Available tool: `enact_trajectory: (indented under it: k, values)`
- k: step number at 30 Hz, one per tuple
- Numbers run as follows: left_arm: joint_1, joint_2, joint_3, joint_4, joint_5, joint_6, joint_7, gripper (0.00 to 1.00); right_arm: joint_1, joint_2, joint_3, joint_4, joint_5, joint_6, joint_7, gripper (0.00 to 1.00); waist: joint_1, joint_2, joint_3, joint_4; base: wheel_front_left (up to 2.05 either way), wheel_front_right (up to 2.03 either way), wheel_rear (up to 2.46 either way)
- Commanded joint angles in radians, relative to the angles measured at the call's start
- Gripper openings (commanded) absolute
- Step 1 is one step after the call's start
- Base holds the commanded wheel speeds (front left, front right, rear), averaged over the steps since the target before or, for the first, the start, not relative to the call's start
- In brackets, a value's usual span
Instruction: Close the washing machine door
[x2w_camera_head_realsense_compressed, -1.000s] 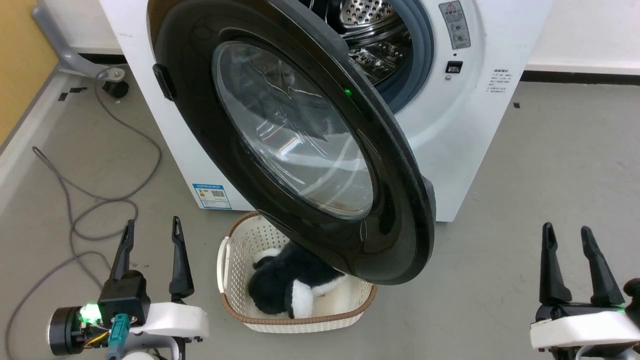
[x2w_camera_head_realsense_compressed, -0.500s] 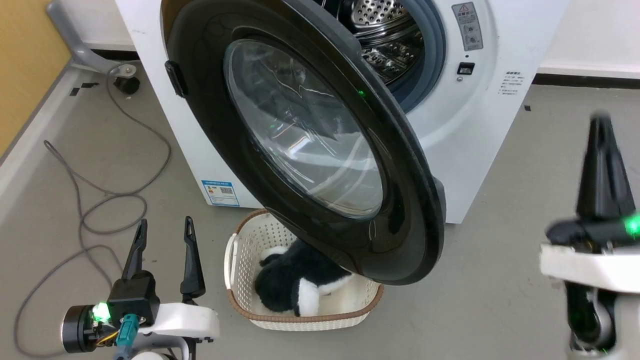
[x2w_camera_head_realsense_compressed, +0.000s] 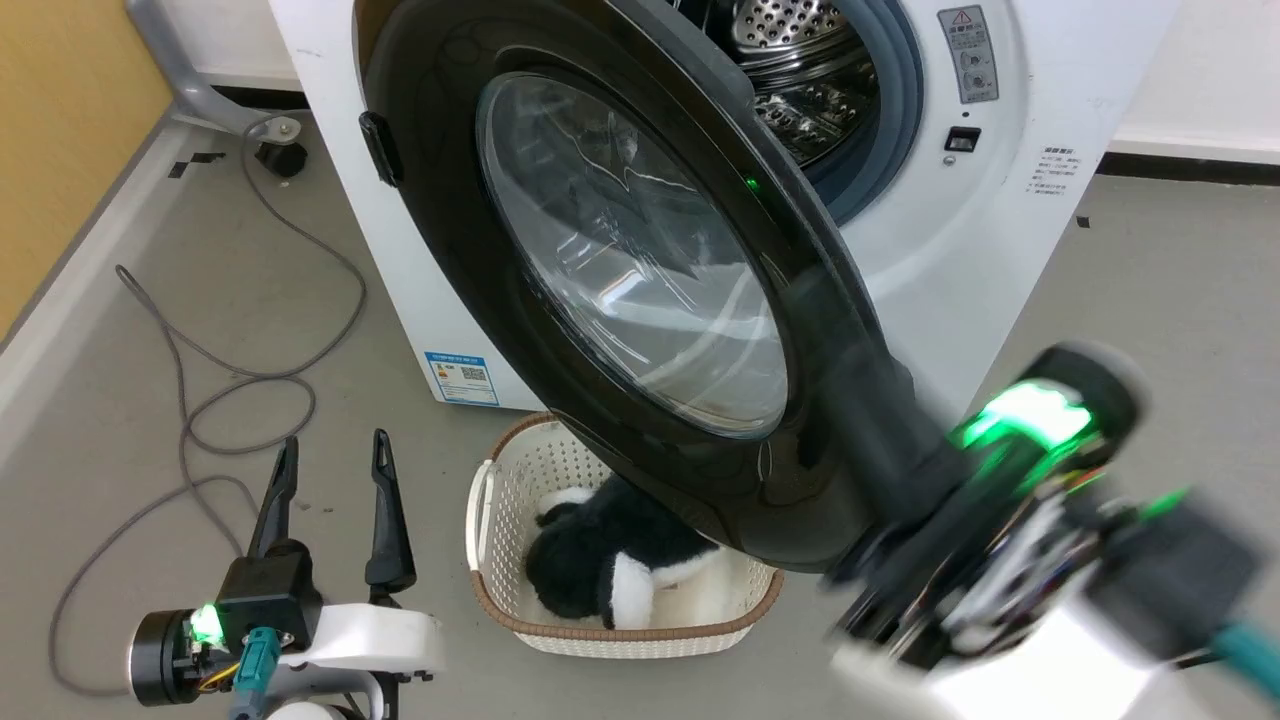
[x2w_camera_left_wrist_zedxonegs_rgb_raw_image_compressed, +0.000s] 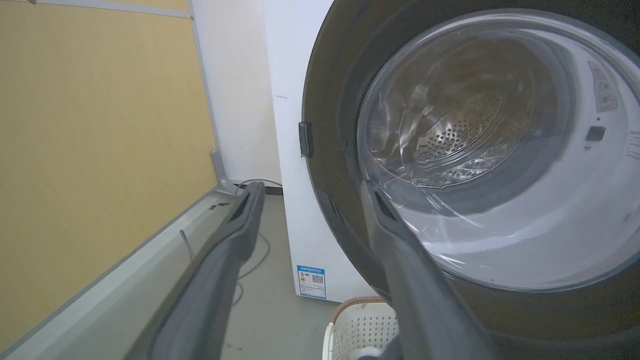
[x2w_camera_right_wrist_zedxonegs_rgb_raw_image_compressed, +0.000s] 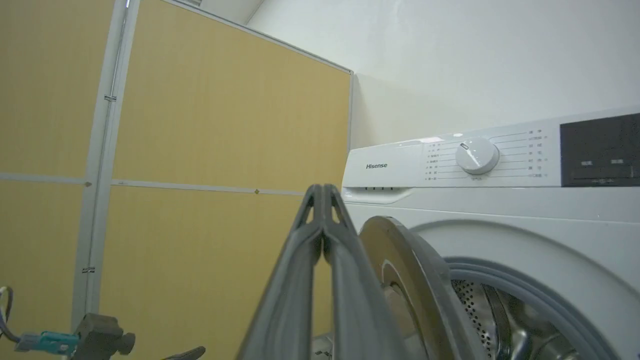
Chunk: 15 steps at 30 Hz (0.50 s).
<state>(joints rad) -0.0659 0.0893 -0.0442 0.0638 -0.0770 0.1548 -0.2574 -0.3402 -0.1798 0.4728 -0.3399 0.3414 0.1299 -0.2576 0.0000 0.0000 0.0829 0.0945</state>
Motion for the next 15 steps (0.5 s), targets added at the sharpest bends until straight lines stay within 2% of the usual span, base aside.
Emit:
enact_trajectory:
  k: [1,8,15]
  values:
    - [0.003,-0.004,0.007,-0.002,0.008,-0.004,-0.004,1.0,-0.004,-0.023,0.04,0.007,-0.015,0.001,-0.004,0.0,0.0,0.0,0.0,0.0,0.0,0.0,0.0]
    - [0.009,-0.015,0.023,-0.009,0.019,-0.01,-0.004,1.0,0.04,-0.114,0.198,0.105,-0.087,0.001,-0.004,0.0,0.0,0.0,0.003,-0.007,0.0,0.0,0.0]
    - [0.003,-0.021,0.034,-0.019,0.032,-0.015,-0.004,1.0,0.105,-0.145,0.175,0.222,-0.115,0.001,-0.004,0.0,0.0,0.0,0.018,-0.022,0.0,0.0,0.0]
